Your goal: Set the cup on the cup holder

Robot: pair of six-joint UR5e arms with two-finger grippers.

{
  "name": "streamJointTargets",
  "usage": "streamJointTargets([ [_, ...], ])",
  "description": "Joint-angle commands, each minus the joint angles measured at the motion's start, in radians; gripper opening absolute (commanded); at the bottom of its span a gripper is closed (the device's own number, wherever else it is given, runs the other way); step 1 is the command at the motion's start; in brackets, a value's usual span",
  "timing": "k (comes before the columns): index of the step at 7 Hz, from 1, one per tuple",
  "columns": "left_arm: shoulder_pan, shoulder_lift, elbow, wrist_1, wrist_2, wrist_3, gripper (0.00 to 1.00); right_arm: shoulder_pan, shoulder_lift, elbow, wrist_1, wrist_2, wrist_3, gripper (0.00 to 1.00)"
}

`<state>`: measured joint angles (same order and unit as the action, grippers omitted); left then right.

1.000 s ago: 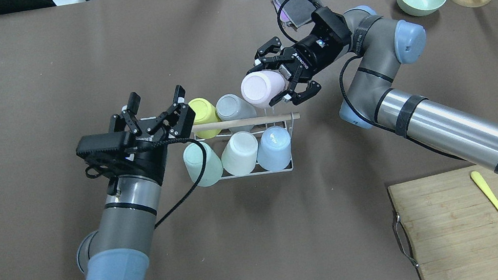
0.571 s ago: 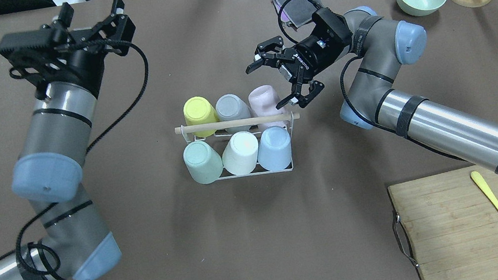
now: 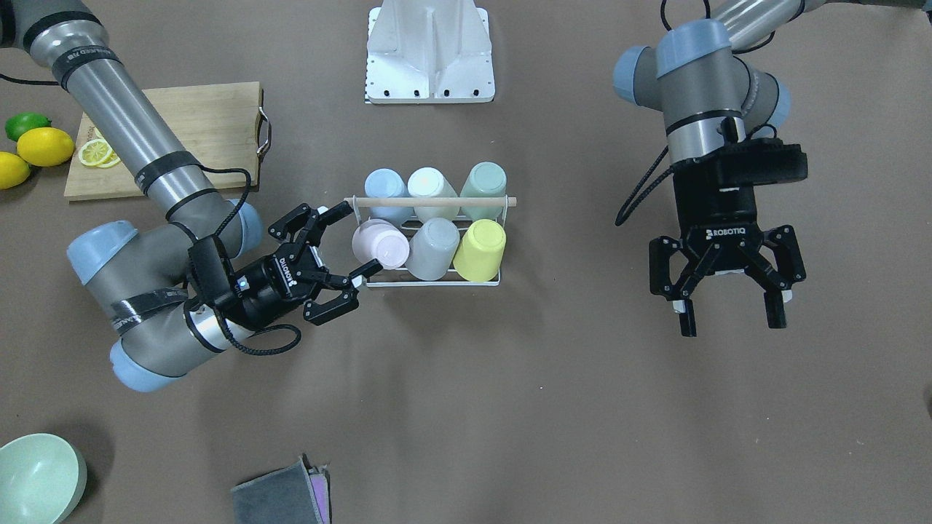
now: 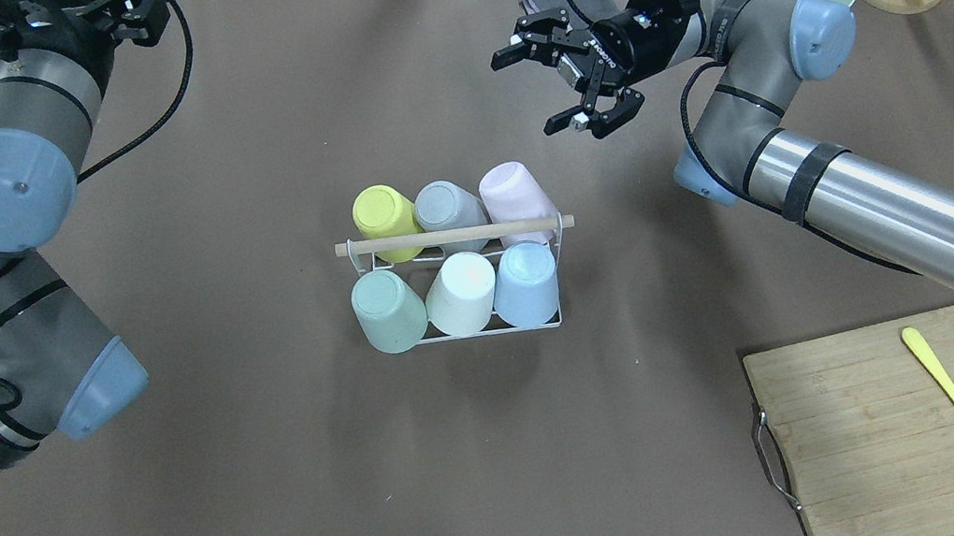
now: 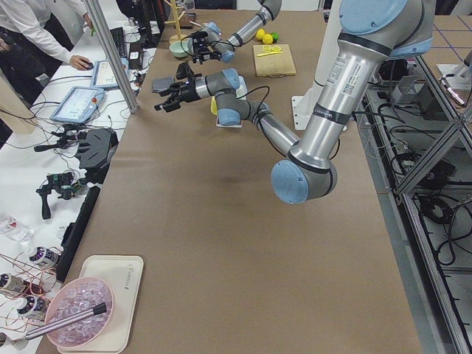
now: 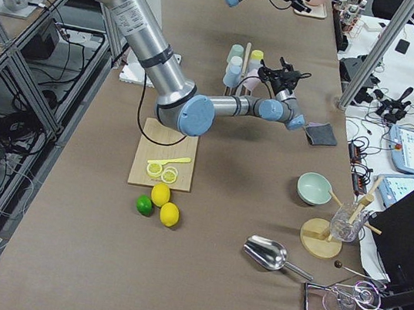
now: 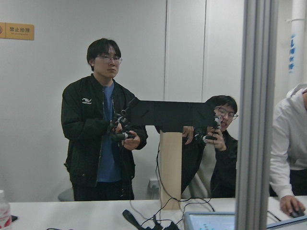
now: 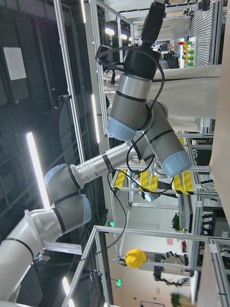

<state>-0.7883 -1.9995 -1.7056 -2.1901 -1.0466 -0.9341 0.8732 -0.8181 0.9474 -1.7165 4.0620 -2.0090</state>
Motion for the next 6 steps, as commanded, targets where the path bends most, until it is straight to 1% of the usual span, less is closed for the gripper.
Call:
streamJointTargets([
  [1,-0.086,0.027,-0.002,0.157,-0.288,-0.011,0.98,0.053,-0.034,0.011,-0.055,0.034,0.495,0.99],
  [2,-0.142,0.031,-0.002,0.23,-0.464,-0.008,0.98,0.073,-0.089,0.055,-0.072,0.034,0.785,0.99],
  [3,-0.191,0.036,0.0,0.327,-0.637,0.004,0.98,0.093,-0.143,0.138,-0.133,0.034,1.043,0.99],
  [4,-0.233,0.054,0.0,0.405,-0.762,0.091,0.98,0.137,-0.238,0.245,-0.208,0.026,1.255,0.99],
  [5,-0.282,0.091,0.0,0.441,-0.877,0.171,0.97,0.165,-0.306,0.328,-0.244,0.008,1.477,0.99],
  [6,-0.343,0.132,0.0,0.443,-1.008,0.26,0.97,0.17,-0.372,0.384,-0.255,-0.039,1.603,0.99],
])
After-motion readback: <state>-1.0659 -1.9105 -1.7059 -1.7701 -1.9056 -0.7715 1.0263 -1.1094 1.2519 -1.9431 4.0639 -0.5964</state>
